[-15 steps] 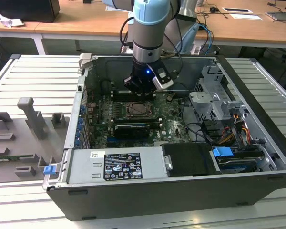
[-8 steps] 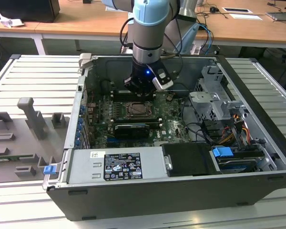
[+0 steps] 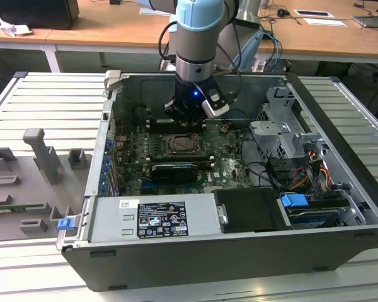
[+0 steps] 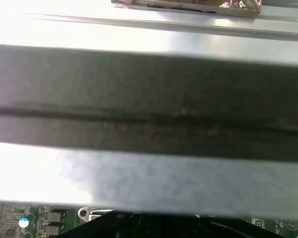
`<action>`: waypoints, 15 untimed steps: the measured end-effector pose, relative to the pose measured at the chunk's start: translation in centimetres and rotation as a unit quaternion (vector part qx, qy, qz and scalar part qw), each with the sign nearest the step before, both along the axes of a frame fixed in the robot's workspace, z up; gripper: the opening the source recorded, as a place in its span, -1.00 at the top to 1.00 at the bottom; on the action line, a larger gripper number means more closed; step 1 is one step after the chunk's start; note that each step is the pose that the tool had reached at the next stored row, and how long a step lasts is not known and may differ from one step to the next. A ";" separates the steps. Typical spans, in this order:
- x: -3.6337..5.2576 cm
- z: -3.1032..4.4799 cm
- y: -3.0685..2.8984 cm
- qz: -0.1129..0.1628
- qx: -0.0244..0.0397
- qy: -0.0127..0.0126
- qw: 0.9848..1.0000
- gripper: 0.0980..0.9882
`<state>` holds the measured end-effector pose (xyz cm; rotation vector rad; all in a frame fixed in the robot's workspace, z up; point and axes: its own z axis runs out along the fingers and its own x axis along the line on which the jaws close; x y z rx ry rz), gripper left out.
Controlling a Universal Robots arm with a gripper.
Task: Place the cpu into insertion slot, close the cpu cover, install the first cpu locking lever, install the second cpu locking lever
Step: 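Install the first cpu locking lever, then install the second cpu locking lever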
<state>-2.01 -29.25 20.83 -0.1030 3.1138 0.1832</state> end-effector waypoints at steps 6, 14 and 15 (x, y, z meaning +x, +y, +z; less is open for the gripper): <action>0.00 0.21 -0.13 0.000 0.000 0.000 1.000 0.98; 0.00 0.21 -0.37 0.000 0.000 0.000 1.000 0.98; 0.00 0.21 -0.48 0.000 0.000 0.000 1.000 0.98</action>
